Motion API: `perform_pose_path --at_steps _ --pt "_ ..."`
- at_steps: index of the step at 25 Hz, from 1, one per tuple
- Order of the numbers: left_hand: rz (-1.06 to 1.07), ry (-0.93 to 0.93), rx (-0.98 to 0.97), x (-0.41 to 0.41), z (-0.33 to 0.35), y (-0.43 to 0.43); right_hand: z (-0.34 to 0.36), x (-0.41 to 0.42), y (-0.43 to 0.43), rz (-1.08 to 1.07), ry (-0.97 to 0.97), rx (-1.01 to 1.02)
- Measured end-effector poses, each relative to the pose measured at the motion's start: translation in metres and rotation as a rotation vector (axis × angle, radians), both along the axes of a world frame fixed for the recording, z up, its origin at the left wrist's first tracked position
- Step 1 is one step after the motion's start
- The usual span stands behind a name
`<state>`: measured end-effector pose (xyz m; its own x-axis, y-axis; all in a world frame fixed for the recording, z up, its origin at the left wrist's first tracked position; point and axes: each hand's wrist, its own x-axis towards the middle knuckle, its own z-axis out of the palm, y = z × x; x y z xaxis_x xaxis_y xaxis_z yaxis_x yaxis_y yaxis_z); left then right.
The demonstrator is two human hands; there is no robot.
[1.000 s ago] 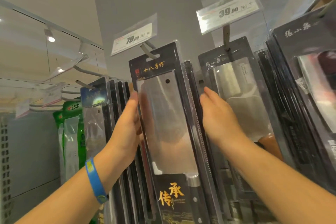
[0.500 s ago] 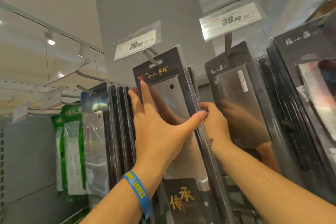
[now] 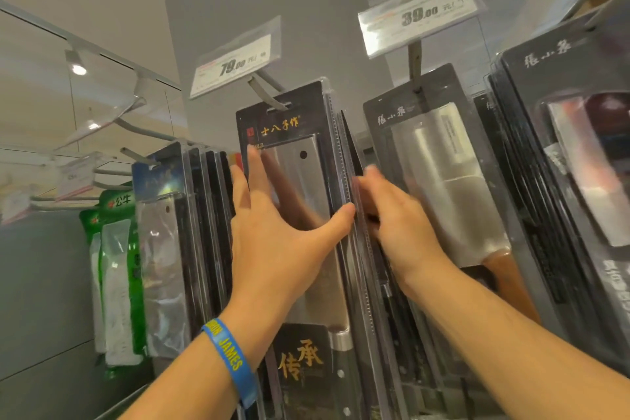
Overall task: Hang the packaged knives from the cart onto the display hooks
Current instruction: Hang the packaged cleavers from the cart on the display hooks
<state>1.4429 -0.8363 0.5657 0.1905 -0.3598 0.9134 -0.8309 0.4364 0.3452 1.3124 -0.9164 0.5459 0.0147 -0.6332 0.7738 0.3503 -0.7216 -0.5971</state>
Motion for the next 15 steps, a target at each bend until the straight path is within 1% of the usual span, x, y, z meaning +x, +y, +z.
perform_pose_path --at_steps 1,3,4,7,9,12,15 --pt "-0.007 0.005 0.006 -0.001 0.000 0.000 0.002 -0.001 -0.003 -0.101 -0.013 0.001" --pt "-0.004 0.010 0.016 -0.004 -0.002 0.000 0.006 0.001 -0.010 -0.295 0.055 0.000" --pt "0.003 0.010 0.019 -0.004 -0.002 0.000 0.010 0.002 -0.015 -0.312 0.086 0.045" --pt "0.021 0.012 0.029 -0.004 -0.002 0.002 0.019 -0.003 -0.034 -0.209 0.160 0.211" --pt "0.028 0.002 0.038 -0.003 -0.001 0.003 0.025 -0.002 -0.038 -0.171 0.204 0.262" --pt "0.042 0.001 0.051 -0.004 -0.001 0.006 0.025 0.005 -0.041 -0.178 0.272 0.263" --pt "0.069 -0.012 0.075 -0.004 0.001 0.009 0.023 0.007 -0.042 -0.063 0.271 0.234"
